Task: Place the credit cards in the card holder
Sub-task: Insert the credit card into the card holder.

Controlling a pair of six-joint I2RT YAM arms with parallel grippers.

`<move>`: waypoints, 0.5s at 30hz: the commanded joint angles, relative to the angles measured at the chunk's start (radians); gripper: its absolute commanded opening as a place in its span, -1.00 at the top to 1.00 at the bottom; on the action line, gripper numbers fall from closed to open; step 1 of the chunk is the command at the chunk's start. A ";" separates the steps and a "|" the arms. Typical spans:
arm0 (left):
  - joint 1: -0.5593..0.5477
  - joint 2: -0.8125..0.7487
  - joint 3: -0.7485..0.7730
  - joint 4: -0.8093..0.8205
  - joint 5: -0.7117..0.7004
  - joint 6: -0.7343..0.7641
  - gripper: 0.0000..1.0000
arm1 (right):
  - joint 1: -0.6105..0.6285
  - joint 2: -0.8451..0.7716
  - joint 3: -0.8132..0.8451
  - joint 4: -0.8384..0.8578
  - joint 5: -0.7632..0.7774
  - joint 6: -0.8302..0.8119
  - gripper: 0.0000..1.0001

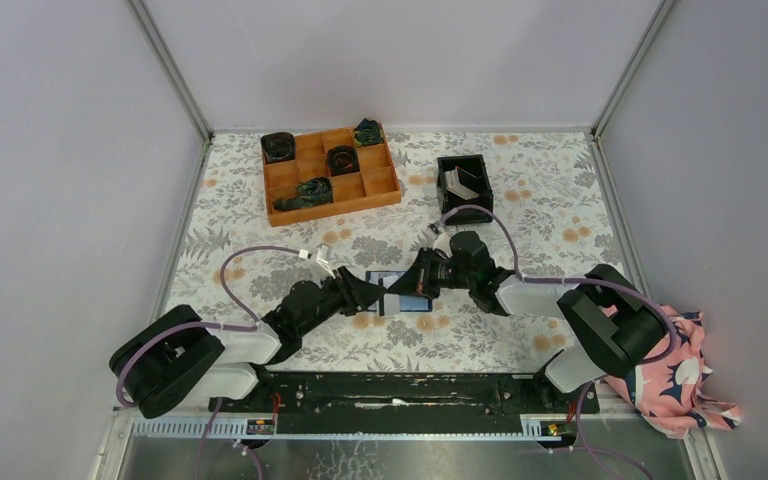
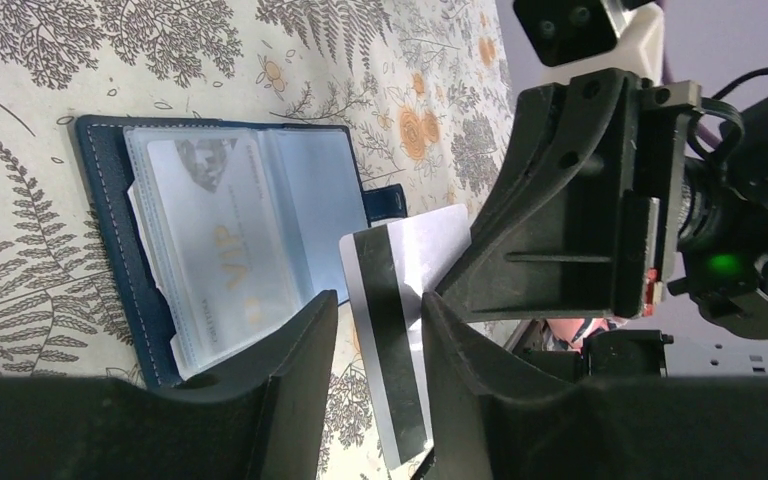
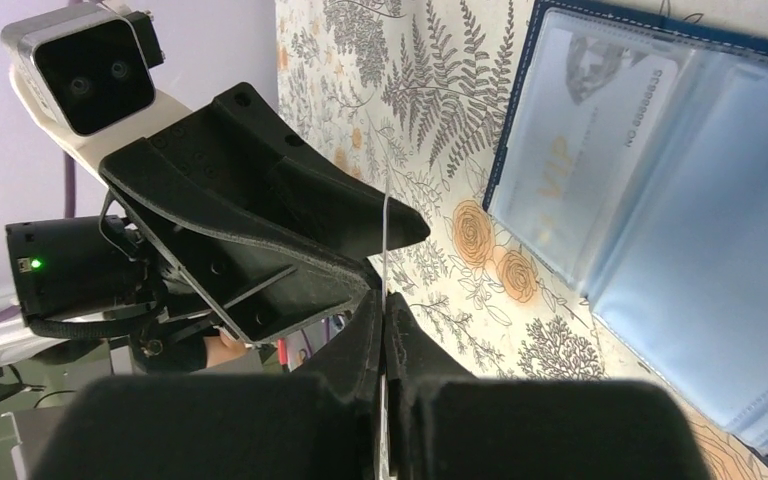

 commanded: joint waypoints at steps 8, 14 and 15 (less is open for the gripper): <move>0.035 0.072 -0.072 0.348 0.086 -0.053 0.72 | -0.008 0.041 -0.025 0.211 -0.075 0.089 1.00; 0.045 0.083 -0.067 0.366 0.115 -0.047 1.00 | -0.010 0.030 -0.019 0.186 -0.072 0.072 1.00; 0.047 0.088 -0.065 0.369 0.121 -0.045 1.00 | -0.010 0.031 -0.016 0.185 -0.074 0.072 1.00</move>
